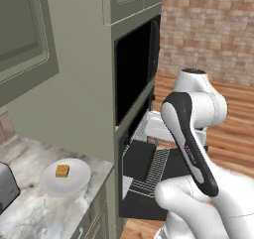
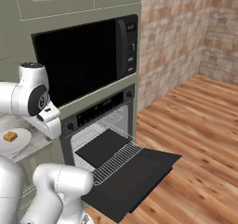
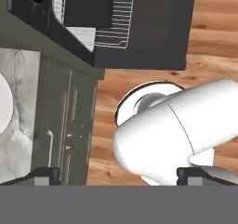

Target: Take the baked cake out of the oven and place it on the plate for cooling. Then close the oven door.

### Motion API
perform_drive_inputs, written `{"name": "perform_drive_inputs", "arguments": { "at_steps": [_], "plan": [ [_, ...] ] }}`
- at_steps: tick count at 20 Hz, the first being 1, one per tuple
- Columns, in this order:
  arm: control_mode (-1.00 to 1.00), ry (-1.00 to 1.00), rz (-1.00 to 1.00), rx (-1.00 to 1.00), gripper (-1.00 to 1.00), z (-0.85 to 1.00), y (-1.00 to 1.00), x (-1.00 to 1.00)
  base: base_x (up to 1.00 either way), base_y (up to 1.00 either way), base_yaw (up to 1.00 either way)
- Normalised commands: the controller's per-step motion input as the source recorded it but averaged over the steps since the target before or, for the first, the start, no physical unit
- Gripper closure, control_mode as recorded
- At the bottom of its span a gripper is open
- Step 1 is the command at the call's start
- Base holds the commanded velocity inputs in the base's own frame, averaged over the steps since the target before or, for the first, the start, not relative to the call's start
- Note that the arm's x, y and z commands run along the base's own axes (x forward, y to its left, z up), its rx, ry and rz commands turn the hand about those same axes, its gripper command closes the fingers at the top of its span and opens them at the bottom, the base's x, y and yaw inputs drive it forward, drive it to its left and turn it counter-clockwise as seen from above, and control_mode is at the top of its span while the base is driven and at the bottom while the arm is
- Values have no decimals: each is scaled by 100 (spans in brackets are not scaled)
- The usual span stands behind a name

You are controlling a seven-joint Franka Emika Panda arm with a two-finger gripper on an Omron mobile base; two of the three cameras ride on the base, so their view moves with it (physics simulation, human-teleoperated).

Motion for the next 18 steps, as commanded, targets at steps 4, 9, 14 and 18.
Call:
{"name": "perform_drive_inputs", "arguments": {
  "at_steps": [4,9,14,18],
  "plan": [
    [-100,1,-10,12,-100,-7,-100,74,0,0,0],
    [-100,5,-10,4,-100,-44,-89,90,0,0,0],
    [-100,-3,-3,-1,-100,-99,-44,86,0,0,0],
    [-100,-5,0,0,-100,-100,-29,94,0,0,0]
  ]
}}
